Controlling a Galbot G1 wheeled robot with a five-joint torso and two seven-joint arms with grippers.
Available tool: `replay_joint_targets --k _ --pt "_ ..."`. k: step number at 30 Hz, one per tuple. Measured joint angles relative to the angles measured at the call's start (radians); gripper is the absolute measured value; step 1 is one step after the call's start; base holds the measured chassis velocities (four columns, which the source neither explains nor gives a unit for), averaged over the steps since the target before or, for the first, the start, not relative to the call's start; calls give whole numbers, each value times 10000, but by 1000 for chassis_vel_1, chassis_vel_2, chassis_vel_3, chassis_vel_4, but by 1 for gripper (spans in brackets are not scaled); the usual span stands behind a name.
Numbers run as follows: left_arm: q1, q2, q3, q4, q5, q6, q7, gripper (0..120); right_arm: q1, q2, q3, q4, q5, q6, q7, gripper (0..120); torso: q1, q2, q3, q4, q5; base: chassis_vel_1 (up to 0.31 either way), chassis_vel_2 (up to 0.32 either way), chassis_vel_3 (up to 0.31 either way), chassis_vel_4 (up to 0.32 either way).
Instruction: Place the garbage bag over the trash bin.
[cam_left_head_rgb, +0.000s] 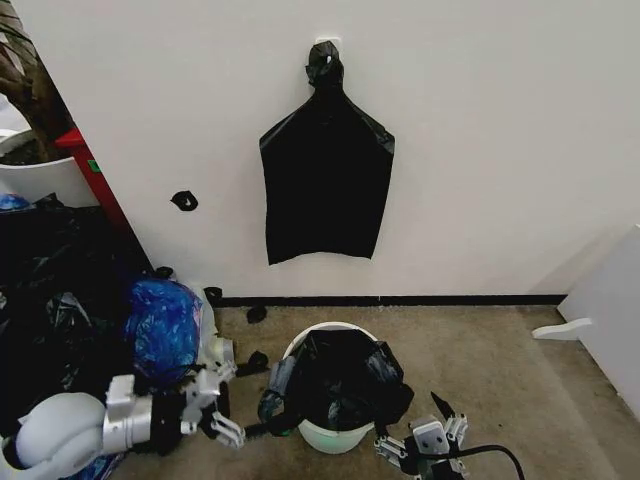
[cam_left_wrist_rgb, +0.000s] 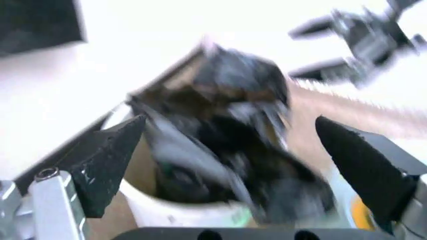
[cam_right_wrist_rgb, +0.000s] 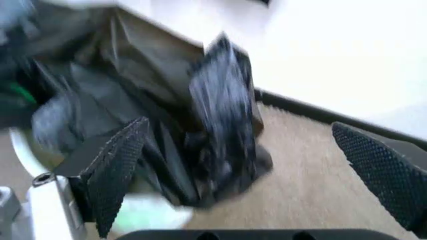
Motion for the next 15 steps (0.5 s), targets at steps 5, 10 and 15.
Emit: replay_joint_targets --k 5,10,15 --pt "231 -544 155 -863 -963 471 -2195 100 151 7 222 -125 47 584 -447 100 0 0 0 4 1 0 0 0 0" --pt "454 -659 499 -1861 -920 1437 -4537 100 215 94 642 -117 926 275 -319 100 0 0 0 -2 3 0 0 0 0" --pt "1029 -724 759 -3186 -277 3512 -7494 100 394 58 803 -111 1764 -425 -82 100 -1 0 -1 1 2 0 0 0 0"
